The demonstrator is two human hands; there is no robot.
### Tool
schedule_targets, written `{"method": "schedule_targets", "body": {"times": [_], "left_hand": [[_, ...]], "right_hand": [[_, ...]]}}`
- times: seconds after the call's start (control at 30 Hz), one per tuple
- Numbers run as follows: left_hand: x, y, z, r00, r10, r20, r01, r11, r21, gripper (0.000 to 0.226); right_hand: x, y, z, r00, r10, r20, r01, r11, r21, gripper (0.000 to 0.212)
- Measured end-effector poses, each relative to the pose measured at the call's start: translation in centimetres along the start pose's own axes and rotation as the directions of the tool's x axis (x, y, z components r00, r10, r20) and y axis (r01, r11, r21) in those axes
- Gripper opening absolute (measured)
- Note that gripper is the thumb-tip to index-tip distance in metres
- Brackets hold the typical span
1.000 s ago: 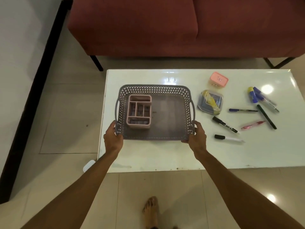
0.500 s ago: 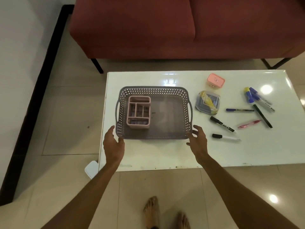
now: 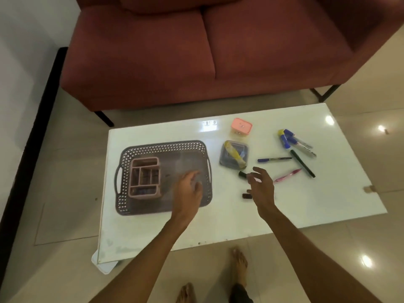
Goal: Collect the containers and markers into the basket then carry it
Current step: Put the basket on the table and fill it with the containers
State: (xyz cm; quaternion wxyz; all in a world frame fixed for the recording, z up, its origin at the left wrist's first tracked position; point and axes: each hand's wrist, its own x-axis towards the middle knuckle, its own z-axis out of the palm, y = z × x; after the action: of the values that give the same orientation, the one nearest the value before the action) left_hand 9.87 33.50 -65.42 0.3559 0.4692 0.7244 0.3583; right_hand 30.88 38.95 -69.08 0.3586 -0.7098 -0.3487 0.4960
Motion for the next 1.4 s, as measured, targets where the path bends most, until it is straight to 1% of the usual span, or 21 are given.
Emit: {"method": "schedule_targets", "body": {"times": [0.13, 0.23, 0.37, 0.47, 0.57, 0.6, 0.67, 0.7, 0.73, 0.83, 0.87, 0.93, 1.0, 1.07, 1.13, 1.27, 1.33, 1.4], "left_hand": [[4.6, 3.2, 5.9, 0.983, -0.136, 0.127, 0.154, 0.978, -0.144, 0.03], [8.7, 4.4, 9.4, 0.968, -0.21, 0.139, 0.22, 0.973, -0.063, 0.032], [14.1, 3.8, 13.3, 0.944, -0.3, 0.135, 0.291, 0.953, 0.083, 0.048], [16.8, 2.7, 15.4, 0.909, -0.396, 0.129, 0.379, 0.915, 0.138, 0.059], [18.5, 1.6, 16.9, 0.856, -0.497, 0.142, 0.475, 0.864, 0.165, 0.06], [18.8, 1.2, 17.2, 0.836, -0.526, 0.156, 0.505, 0.849, 0.159, 0.06], [18.8, 1.0, 17.3, 0.785, -0.587, 0.197, 0.579, 0.809, 0.101, 0.056], [18.7, 1.1, 17.2, 0.767, -0.606, 0.212, 0.606, 0.792, 0.071, 0.054], [18.4, 1.3, 16.9, 0.763, -0.609, 0.216, 0.616, 0.787, 0.042, 0.051], [17.0, 3.0, 14.8, 0.812, -0.563, 0.155, 0.579, 0.81, -0.094, 0.045], [16.3, 3.7, 13.8, 0.829, -0.544, 0.128, 0.558, 0.816, -0.149, 0.042], [14.6, 4.4, 11.7, 0.855, -0.513, 0.076, 0.515, 0.82, -0.251, 0.036], [12.7, 4.9, 9.4, 0.867, -0.498, 0.014, 0.475, 0.817, -0.329, 0.032], [11.0, 4.8, 7.2, 0.86, -0.509, -0.018, 0.457, 0.787, -0.415, 0.025], [9.5, 4.0, 5.1, 0.839, -0.543, -0.026, 0.463, 0.739, -0.489, 0.019], [7.6, 1.1, 1.5, 0.802, -0.597, -0.027, 0.436, 0.614, -0.658, 0.009], [6.9, -0.4, 0.0, 0.806, -0.591, -0.042, 0.399, 0.595, -0.698, 0.01], [6.3, -1.4, -1.0, 0.82, -0.569, -0.067, 0.369, 0.614, -0.698, 0.017]], "right_hand": [[5.3, -0.5, -2.2, 0.998, 0.047, 0.036, -0.048, 0.999, 0.026, 0.034], [9.1, -0.7, -2.7, 0.991, 0.085, 0.1, -0.084, 0.996, -0.014, 0.036], [14.1, -0.6, -1.6, 0.976, 0.143, 0.167, -0.131, 0.988, -0.078, 0.041], [16.6, -0.3, -0.3, 0.961, 0.175, 0.214, -0.154, 0.982, -0.113, 0.054], [18.2, -0.4, 0.9, 0.939, 0.222, 0.262, -0.192, 0.972, -0.139, 0.067], [18.7, -0.2, 1.3, 0.938, 0.221, 0.266, -0.184, 0.97, -0.157, 0.064], [19.3, -0.1, 1.7, 0.941, 0.201, 0.272, -0.149, 0.968, -0.2, 0.049], [19.3, -0.3, 1.8, 0.941, 0.197, 0.274, -0.141, 0.967, -0.211, 0.047], [19.1, -0.7, 1.7, 0.942, 0.194, 0.273, -0.139, 0.968, -0.209, 0.045], [17.1, -3.1, 1.1, 0.94, 0.17, 0.296, -0.142, 0.983, -0.114, 0.023], [16.2, -3.8, 1.0, 0.939, 0.147, 0.312, -0.13, 0.989, -0.076, 0.019], [14.0, -5.0, 1.0, 0.94, 0.09, 0.33, -0.085, 0.996, -0.03, 0.017], [11.7, -6.2, 1.8, 0.935, 0.081, 0.346, -0.09, 0.996, 0.008, 0.017], [9.6, -6.8, 3.0, 0.922, 0.119, 0.369, -0.141, 0.99, 0.032, 0.018], [7.5, -6.9, 4.7, 0.918, 0.134, 0.374, -0.158, 0.987, 0.033, 0.019], [4.1, -6.2, 7.9, 0.91, 0.104, 0.402, -0.156, 0.983, 0.099, 0.024], [2.9, -5.9, 9.3, 0.902, 0.087, 0.423, -0.147, 0.983, 0.112, 0.022], [2.2, -5.4, 10.4, 0.906, 0.062, 0.418, -0.121, 0.986, 0.117, 0.009]]}}
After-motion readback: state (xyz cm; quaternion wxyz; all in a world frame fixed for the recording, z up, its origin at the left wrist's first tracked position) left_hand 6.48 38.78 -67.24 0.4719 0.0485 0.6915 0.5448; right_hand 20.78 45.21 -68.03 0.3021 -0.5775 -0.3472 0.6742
